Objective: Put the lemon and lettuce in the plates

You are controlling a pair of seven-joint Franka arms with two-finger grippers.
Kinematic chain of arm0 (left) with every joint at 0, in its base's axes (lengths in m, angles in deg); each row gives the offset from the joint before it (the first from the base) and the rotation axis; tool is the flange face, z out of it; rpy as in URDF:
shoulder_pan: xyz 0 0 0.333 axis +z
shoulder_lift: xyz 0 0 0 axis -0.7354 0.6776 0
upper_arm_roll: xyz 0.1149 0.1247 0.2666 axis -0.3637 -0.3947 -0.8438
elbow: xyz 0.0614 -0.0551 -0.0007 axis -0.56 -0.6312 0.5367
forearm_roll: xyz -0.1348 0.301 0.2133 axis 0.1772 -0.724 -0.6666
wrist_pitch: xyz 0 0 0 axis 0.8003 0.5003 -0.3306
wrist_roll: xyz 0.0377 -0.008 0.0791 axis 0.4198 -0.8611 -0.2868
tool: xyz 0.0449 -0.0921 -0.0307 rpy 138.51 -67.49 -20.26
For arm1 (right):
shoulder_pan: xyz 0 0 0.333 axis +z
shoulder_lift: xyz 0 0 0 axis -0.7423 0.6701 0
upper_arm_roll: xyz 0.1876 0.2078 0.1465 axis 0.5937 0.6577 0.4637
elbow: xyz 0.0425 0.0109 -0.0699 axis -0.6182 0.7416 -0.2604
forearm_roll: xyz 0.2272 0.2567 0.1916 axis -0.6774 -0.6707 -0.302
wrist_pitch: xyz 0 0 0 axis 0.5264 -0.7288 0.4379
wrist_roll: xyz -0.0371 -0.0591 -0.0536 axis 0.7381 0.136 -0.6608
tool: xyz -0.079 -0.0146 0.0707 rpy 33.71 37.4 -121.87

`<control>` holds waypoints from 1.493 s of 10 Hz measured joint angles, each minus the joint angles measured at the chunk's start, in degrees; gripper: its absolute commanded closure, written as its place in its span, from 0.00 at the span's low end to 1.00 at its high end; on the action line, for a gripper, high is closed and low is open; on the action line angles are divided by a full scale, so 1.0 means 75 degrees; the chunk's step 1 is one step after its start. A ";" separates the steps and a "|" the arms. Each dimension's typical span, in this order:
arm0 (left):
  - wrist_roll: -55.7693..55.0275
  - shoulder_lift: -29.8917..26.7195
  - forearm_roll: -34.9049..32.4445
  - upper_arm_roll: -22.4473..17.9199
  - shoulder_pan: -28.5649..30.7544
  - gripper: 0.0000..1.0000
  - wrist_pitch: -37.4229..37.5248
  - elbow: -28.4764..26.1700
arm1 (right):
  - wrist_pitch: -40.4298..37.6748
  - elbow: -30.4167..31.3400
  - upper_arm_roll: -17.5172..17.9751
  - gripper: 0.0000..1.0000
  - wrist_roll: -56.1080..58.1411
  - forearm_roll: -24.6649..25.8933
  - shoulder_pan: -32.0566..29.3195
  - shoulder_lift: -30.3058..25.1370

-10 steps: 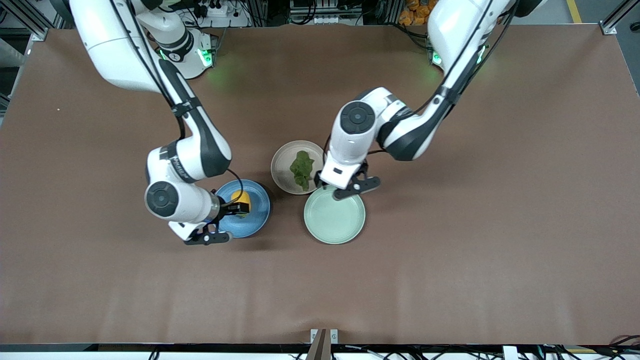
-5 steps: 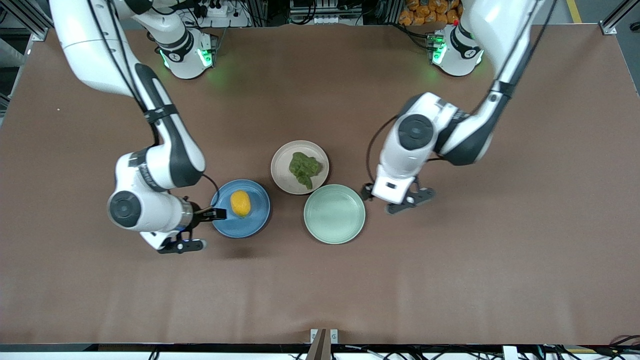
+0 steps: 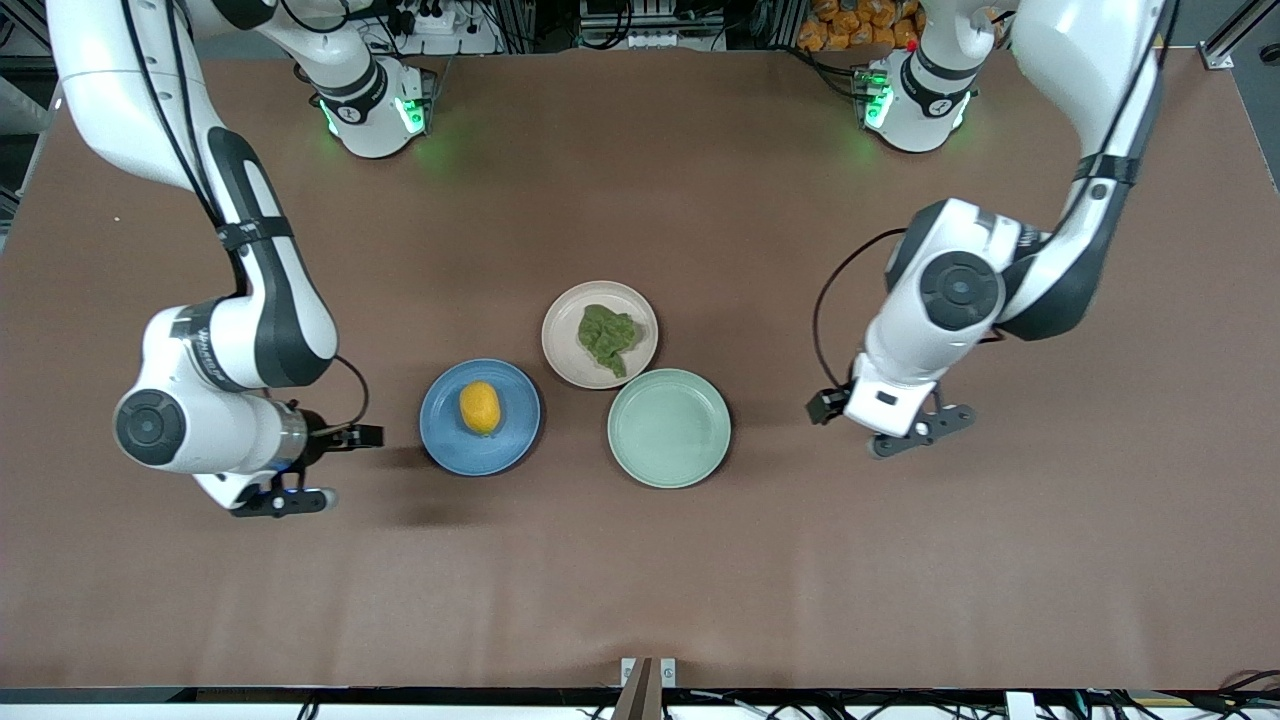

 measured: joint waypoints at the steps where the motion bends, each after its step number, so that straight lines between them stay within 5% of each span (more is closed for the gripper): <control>1: 0.0224 -0.0066 0.0000 0.0006 0.0111 0.00 0.0138 -0.0034 | -0.0029 -0.0006 -0.0011 0.00 0.0000 0.0256 -0.0075 -0.0113; 5: 0.1126 -0.0692 0.0005 -0.0039 0.0460 0.00 0.0245 -0.0587 | -0.0244 -0.0032 -0.0028 0.00 0.0065 0.0410 -0.0671 -0.0795; 9: 0.2473 -0.2154 0.0863 -0.1121 -0.0108 0.00 0.0244 -0.1692 | -0.0729 -0.0060 -0.0028 0.00 0.0211 0.0412 -0.0962 -0.1604; 15: 0.3066 -0.3768 0.1493 -0.1475 -0.0197 0.00 0.0485 -0.1597 | -0.1715 -0.0064 -0.0010 0.00 0.0211 0.0412 -0.0962 -0.2543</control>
